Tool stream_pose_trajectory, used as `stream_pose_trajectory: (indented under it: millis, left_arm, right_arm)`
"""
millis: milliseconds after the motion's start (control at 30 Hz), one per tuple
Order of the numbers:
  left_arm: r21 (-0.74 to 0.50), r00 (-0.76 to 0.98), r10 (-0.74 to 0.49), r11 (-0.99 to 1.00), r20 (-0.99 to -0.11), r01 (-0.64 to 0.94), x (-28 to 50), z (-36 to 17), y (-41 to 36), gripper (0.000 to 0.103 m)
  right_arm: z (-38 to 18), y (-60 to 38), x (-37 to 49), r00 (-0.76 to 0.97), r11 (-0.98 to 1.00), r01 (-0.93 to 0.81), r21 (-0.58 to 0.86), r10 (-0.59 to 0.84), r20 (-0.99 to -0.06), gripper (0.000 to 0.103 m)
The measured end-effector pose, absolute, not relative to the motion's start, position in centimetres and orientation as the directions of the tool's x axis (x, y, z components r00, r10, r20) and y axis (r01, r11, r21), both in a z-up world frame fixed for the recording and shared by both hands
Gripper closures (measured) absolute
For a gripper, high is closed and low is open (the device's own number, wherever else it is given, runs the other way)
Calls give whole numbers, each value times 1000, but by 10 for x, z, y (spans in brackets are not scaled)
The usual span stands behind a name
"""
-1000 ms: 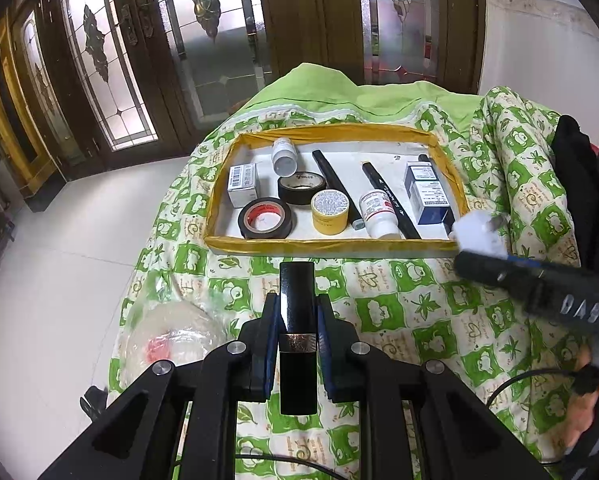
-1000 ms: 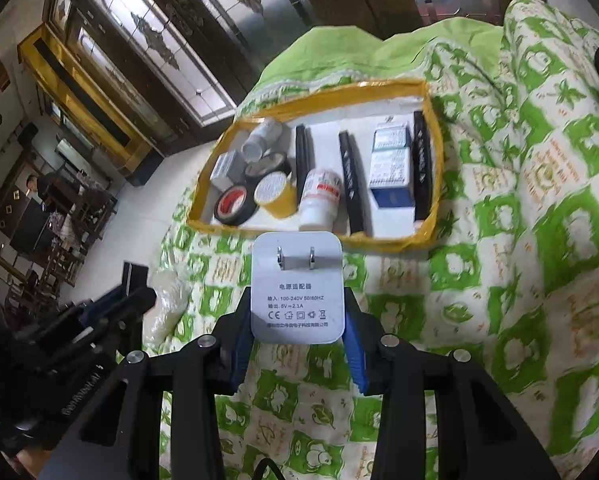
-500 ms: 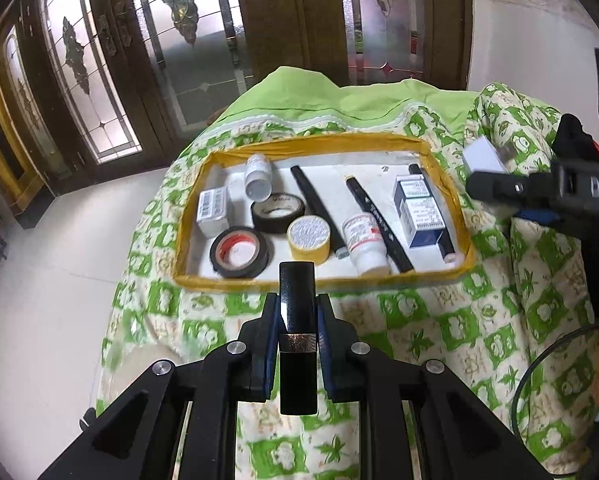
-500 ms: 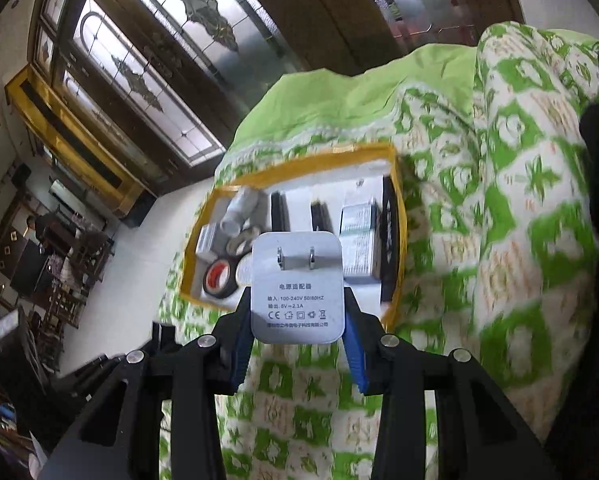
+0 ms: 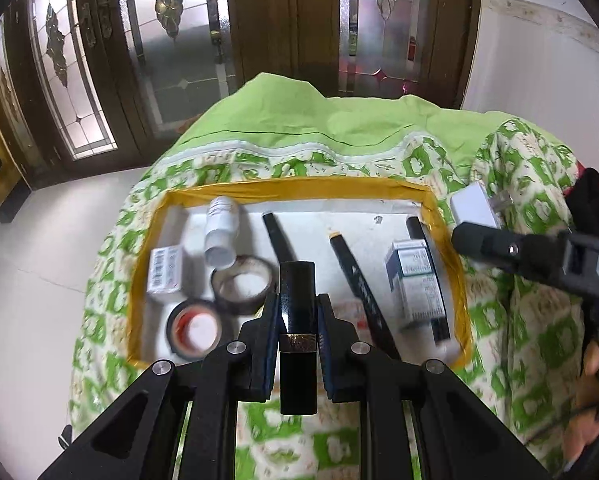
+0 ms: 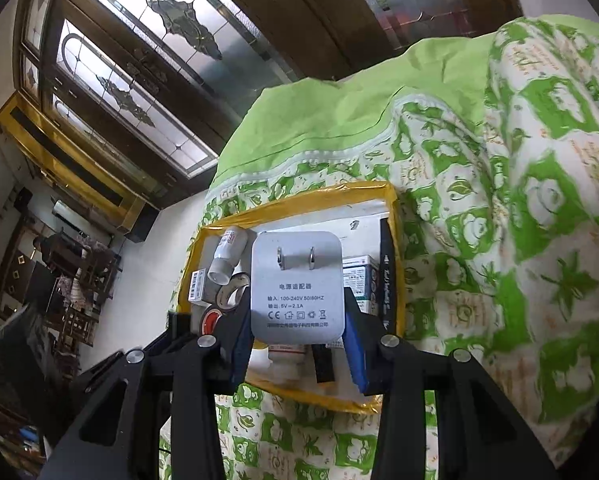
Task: Organize rigid objects
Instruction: 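Carry the lipstick into the tray with the left gripper while the right gripper carries the charger there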
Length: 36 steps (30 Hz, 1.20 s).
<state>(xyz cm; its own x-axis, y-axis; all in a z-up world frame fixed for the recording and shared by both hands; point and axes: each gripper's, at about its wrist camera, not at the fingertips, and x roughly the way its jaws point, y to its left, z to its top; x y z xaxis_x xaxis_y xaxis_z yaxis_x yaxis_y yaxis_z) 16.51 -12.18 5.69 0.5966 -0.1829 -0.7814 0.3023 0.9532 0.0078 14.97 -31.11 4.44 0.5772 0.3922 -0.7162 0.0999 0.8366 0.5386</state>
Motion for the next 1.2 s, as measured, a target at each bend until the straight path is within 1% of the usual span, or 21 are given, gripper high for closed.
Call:
stream_pose_trajectory:
  millis: [233, 367, 467, 633, 833, 1200]
  left_arm:
    - [-3, 574, -193, 950, -796, 314, 195, 40, -138, 86]
    - [-39, 559, -215, 950, -801, 309, 210, 32, -143, 86]
    - [-36, 559, -215, 949, -801, 314, 219, 27, -150, 86]
    - [-34, 551, -209, 950, -808, 310, 230, 15, -155, 86]
    - [-62, 530, -219, 952, -819, 298, 239, -1, -151, 86]
    - [-48, 519, -210, 950, -829, 309, 245, -11, -153, 86]
  right_arm:
    - [30, -308, 177, 547, 837, 112, 536, 399, -736, 64]
    - [21, -308, 196, 529, 833, 117, 540, 409, -744, 64]
    - [14, -306, 210, 519, 831, 120, 543, 413, -748, 65]
    - [-1, -304, 223, 507, 837, 147, 527, 394, -767, 65]
    - [-15, -305, 232, 495, 842, 181, 509, 369, -786, 65]
    - [-22, -298, 241, 482, 885, 178, 431, 303, -822, 65]
